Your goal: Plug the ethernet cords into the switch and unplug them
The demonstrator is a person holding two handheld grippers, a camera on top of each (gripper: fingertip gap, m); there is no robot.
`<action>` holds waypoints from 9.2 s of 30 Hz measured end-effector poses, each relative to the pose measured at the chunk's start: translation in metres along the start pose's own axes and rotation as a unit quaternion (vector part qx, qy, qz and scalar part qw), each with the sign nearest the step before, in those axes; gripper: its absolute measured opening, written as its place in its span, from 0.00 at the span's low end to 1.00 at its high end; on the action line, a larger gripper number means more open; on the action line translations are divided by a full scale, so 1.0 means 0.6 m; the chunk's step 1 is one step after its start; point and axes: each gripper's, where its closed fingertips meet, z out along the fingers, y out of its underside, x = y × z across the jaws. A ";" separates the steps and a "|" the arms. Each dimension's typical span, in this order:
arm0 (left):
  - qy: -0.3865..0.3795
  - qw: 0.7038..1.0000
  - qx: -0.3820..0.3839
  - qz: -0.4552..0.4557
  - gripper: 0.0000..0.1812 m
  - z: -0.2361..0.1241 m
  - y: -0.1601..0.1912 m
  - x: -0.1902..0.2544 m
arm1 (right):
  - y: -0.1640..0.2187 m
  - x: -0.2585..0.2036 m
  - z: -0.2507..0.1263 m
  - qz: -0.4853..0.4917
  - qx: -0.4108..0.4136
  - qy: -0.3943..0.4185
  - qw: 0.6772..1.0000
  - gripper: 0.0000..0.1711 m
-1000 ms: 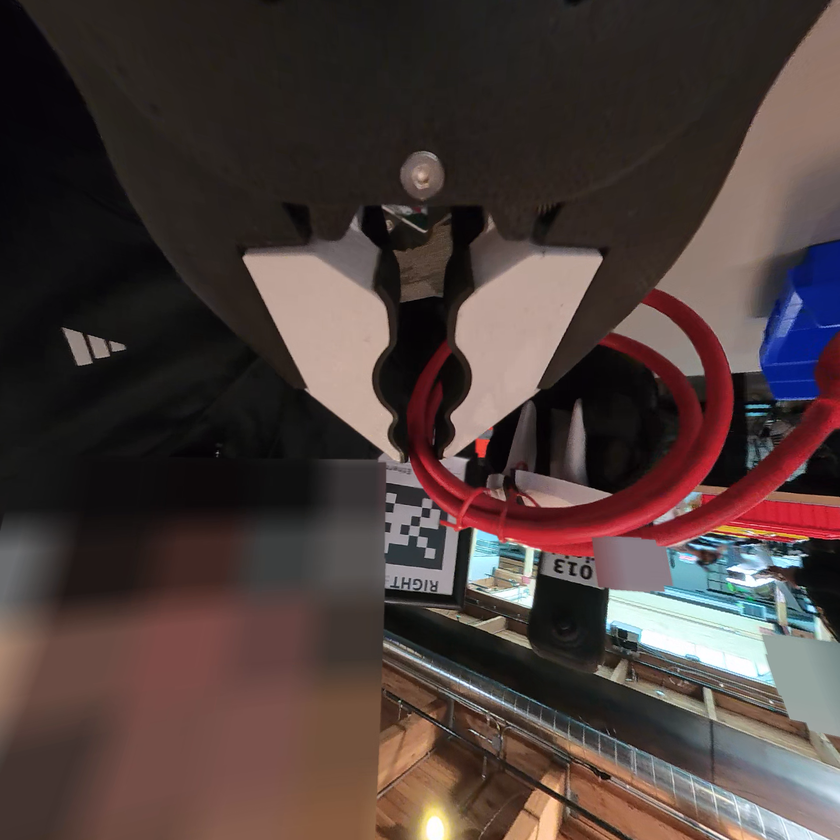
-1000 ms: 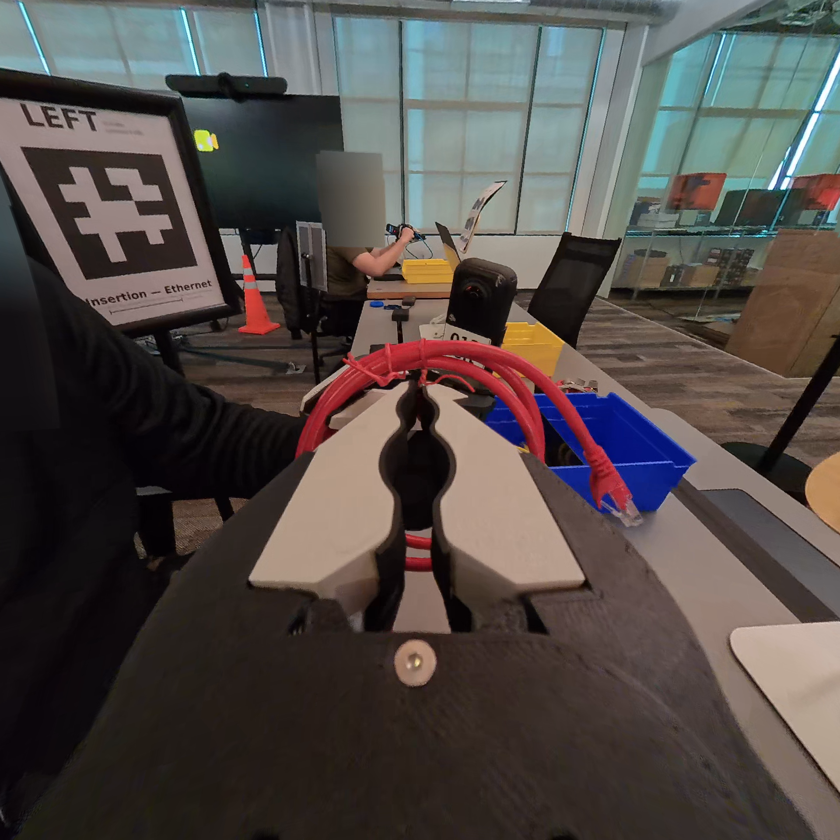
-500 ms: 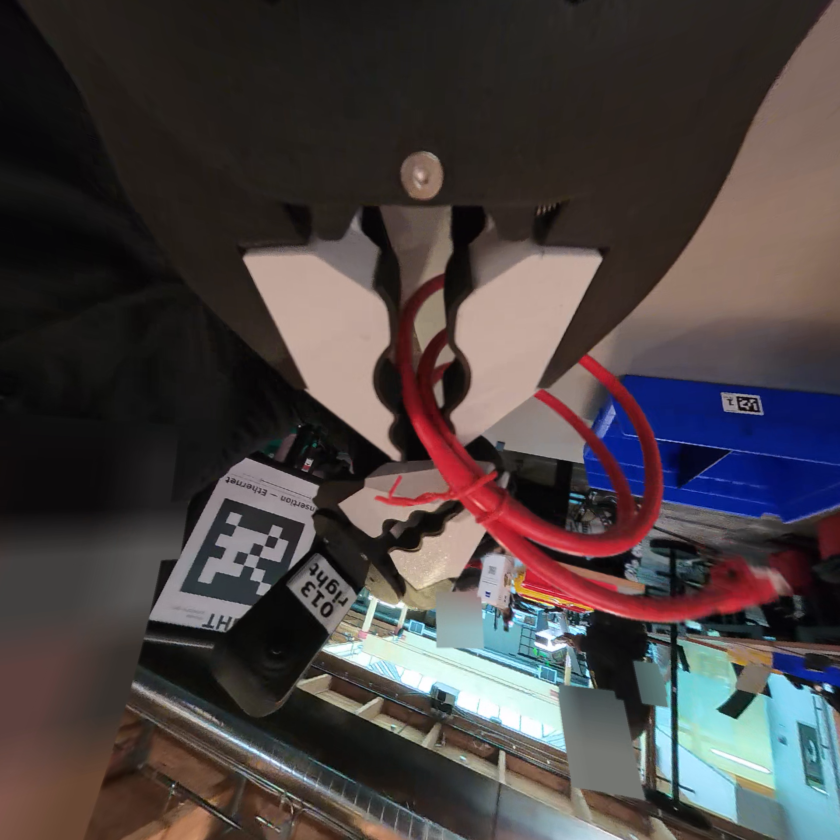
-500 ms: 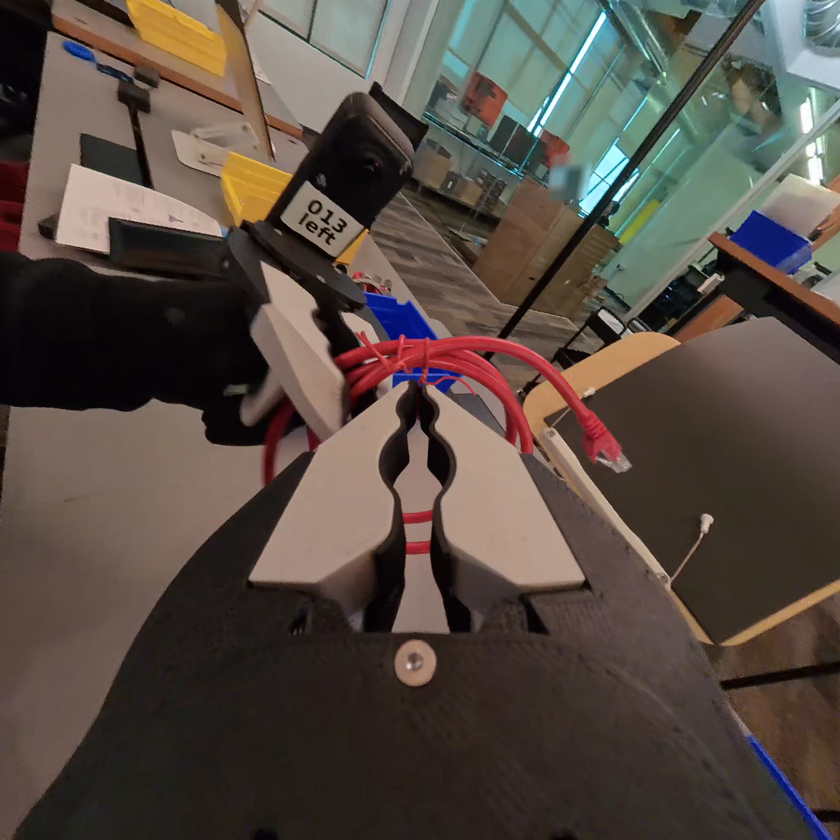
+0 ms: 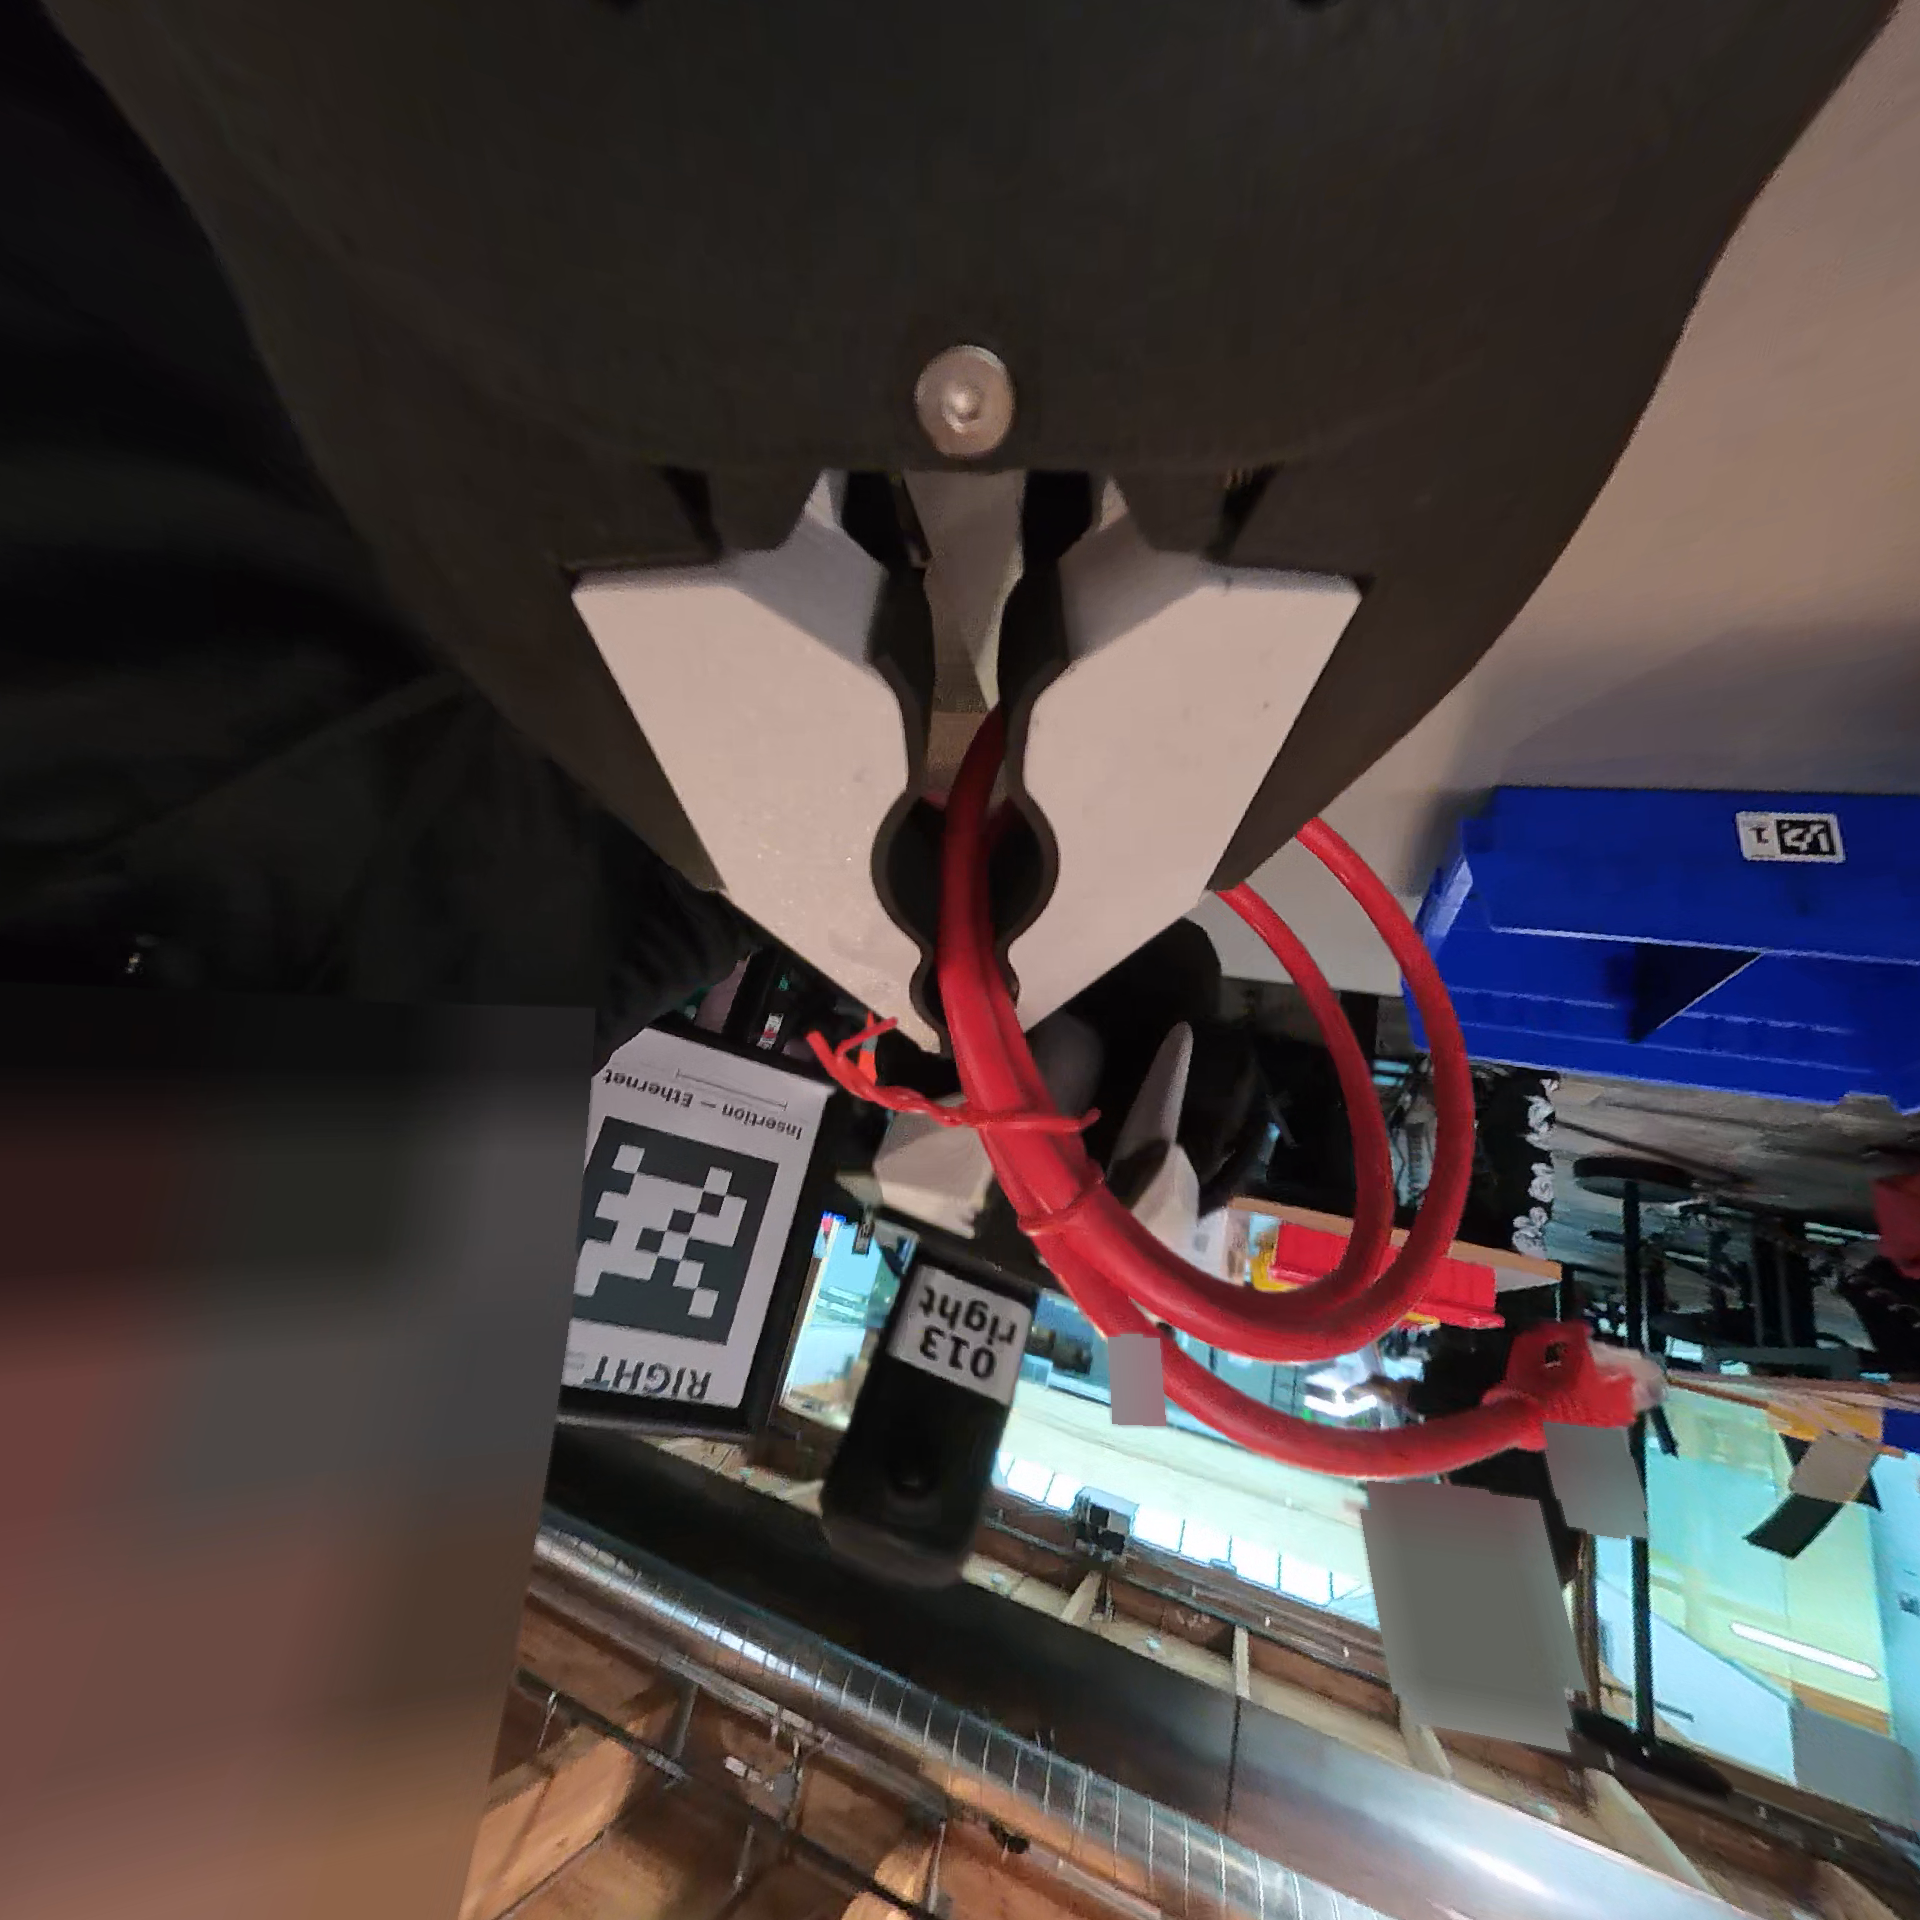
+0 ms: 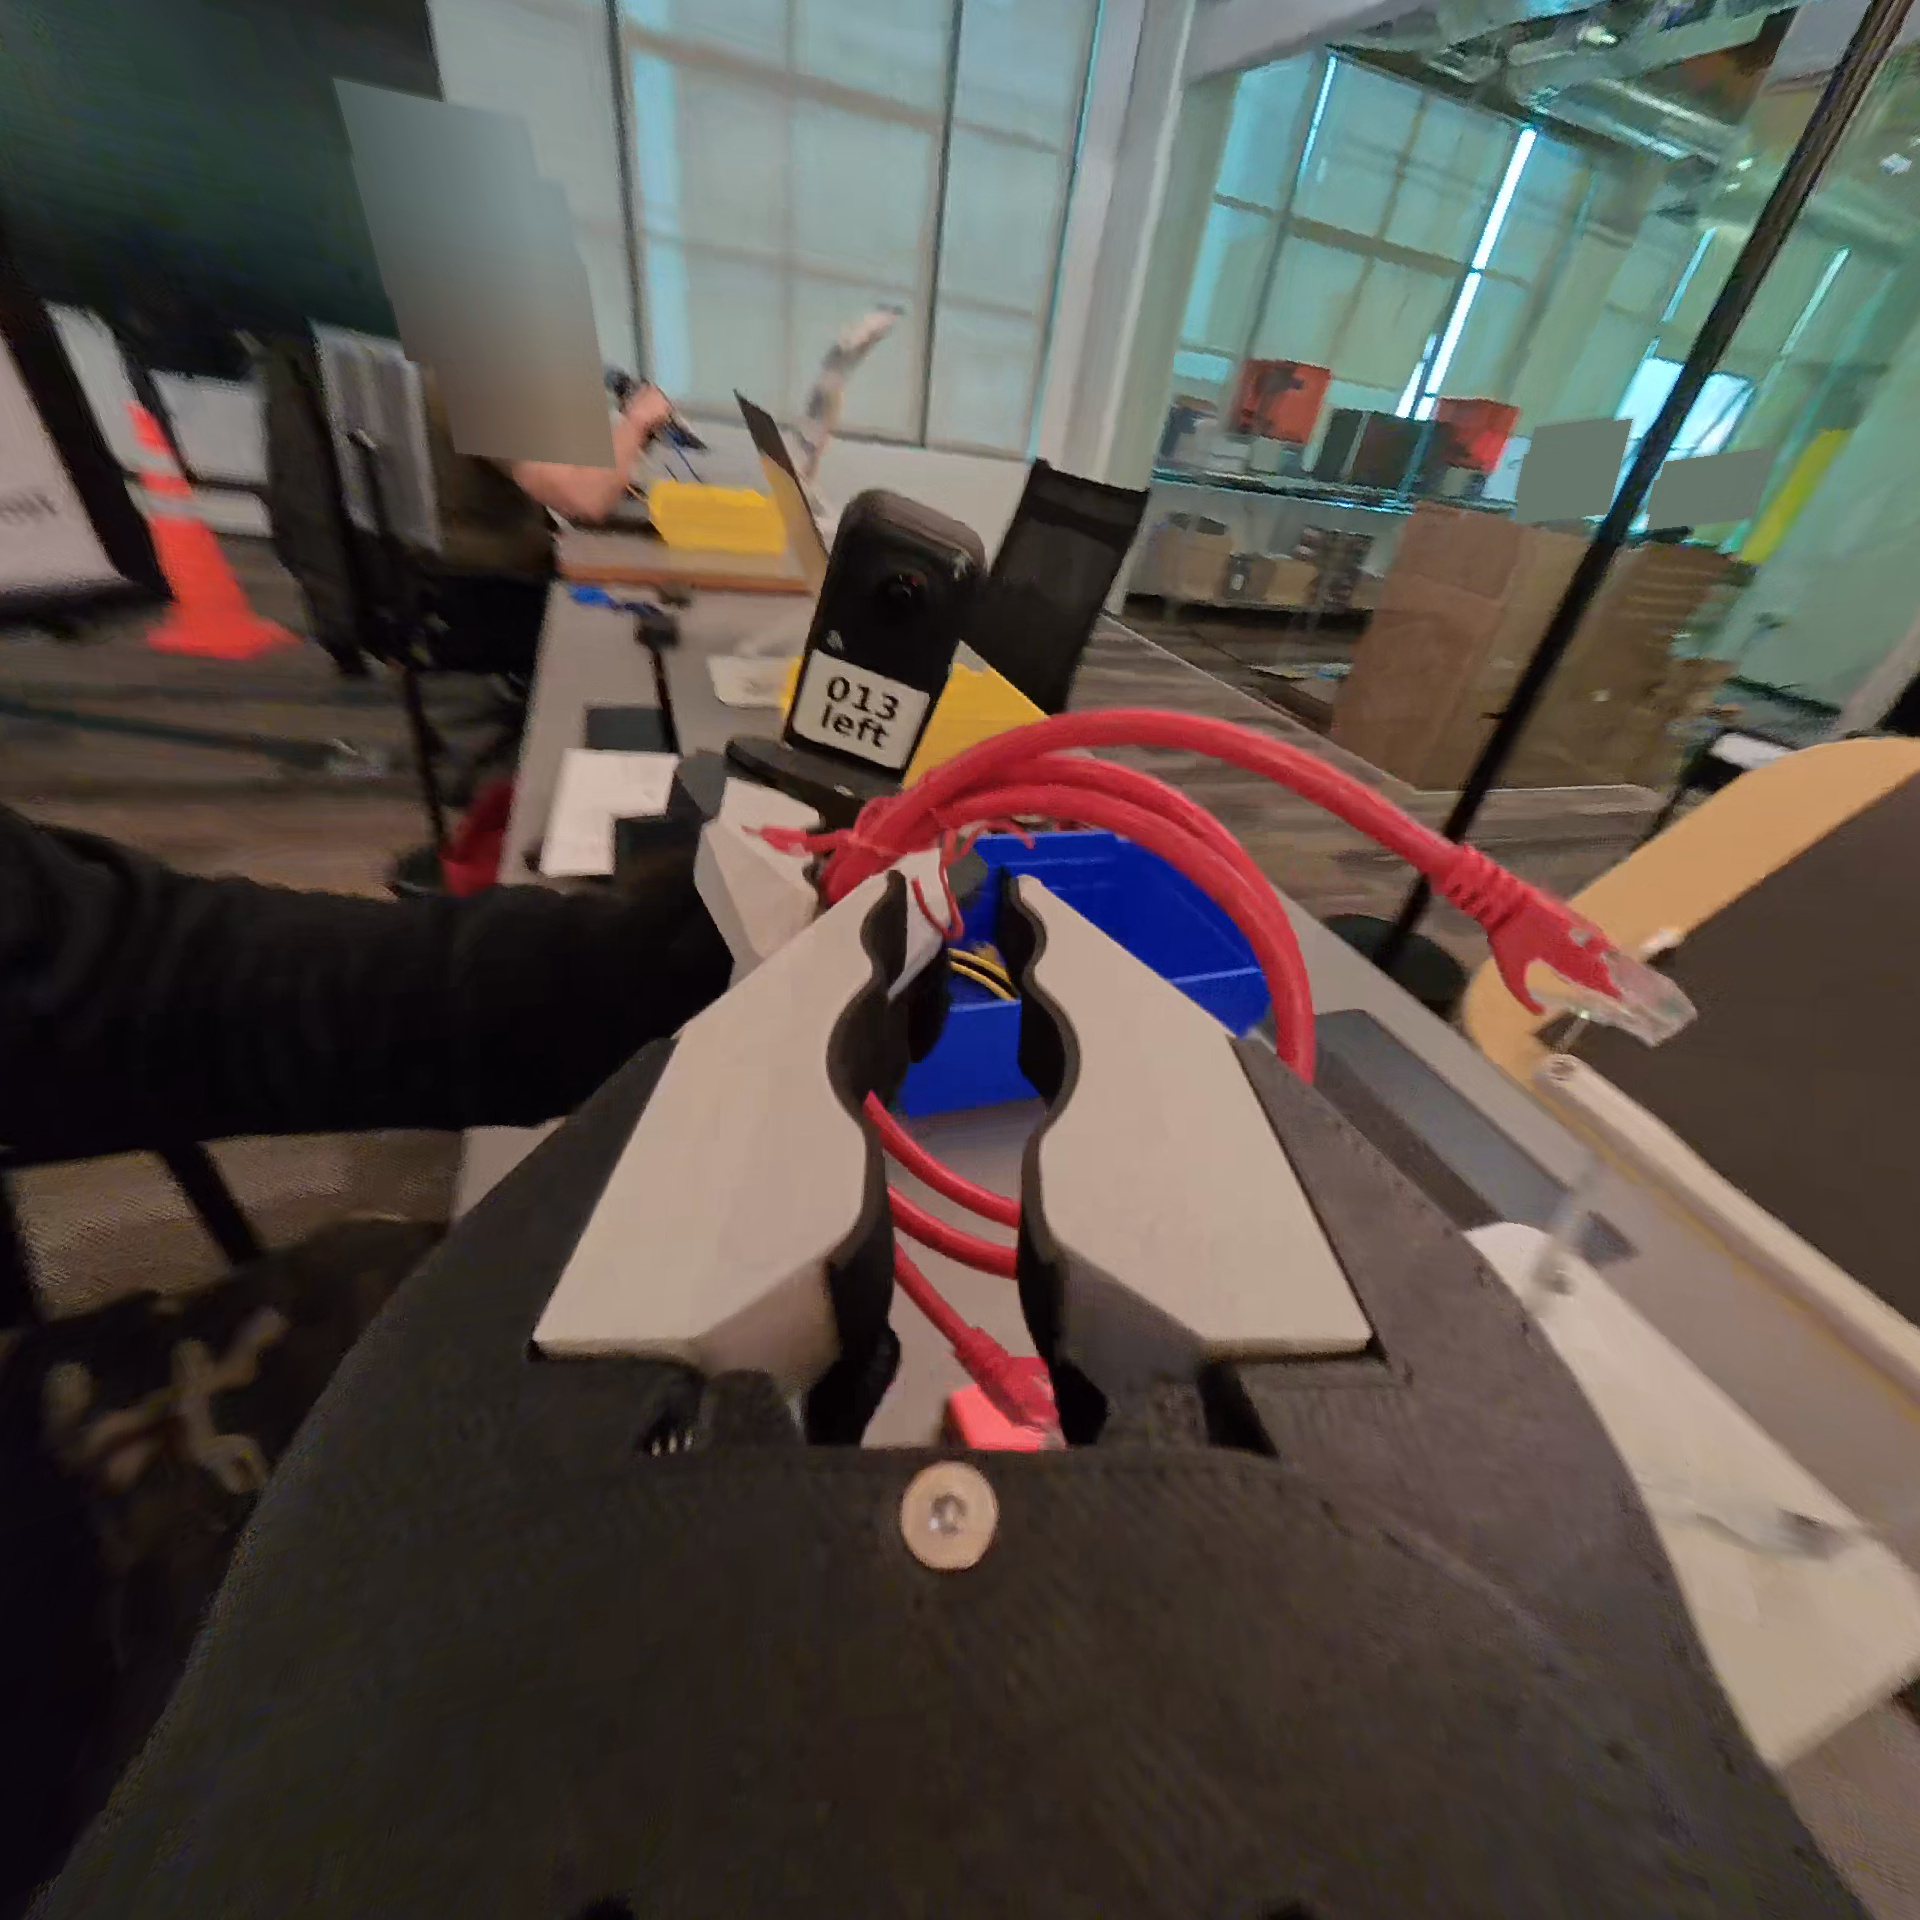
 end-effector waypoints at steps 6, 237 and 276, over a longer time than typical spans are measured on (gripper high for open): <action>0.002 1.000 -0.007 -0.009 0.00 0.002 0.009 -0.004 | -0.006 0.003 -0.004 0.032 0.026 -0.013 0.999 0.00; -0.196 0.977 -0.013 0.082 0.00 0.004 -0.051 -0.022 | -0.050 0.006 -0.031 -0.336 -0.067 0.220 0.913 0.00; -0.304 0.949 0.039 0.067 0.00 -0.111 -0.107 -0.059 | -0.036 -0.004 -0.053 -0.393 -0.141 0.160 0.895 0.00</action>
